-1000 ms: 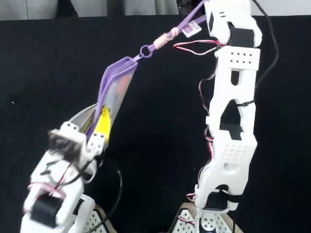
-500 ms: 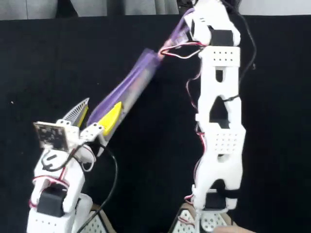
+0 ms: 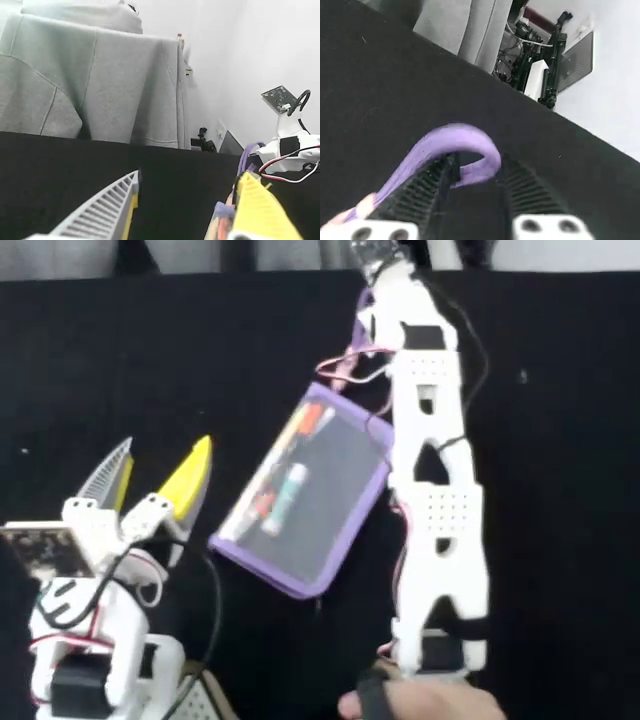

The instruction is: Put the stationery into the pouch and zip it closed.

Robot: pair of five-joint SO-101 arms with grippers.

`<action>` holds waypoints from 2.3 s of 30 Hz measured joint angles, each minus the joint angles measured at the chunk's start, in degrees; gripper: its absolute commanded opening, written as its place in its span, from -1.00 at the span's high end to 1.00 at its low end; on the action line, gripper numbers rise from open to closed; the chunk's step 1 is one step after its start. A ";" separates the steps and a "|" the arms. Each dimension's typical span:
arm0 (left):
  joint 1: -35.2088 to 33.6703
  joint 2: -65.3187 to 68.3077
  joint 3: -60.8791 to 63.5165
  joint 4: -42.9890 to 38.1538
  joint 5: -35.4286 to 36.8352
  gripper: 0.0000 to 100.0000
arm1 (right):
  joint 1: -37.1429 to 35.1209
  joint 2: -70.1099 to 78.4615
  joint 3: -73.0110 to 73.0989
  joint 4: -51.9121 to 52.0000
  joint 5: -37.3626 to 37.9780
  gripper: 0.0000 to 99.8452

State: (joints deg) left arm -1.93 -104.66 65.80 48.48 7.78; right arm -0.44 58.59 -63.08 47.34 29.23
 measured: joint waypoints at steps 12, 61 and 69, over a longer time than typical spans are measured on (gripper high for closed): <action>-3.16 0.00 0.00 0.00 0.00 0.39 | 0.09 -6.68 0.00 8.62 -0.09 0.31; -5.10 -0.26 -44.66 52.22 0.00 0.94 | 10.02 -126.68 60.84 46.68 -11.16 0.98; -5.10 -0.26 -36.92 48.79 -1.58 0.94 | 10.02 -144.44 92.40 36.66 -10.64 0.98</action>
State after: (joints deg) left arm -7.03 -104.92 28.88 97.27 6.20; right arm 9.58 -85.85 29.32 84.00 18.59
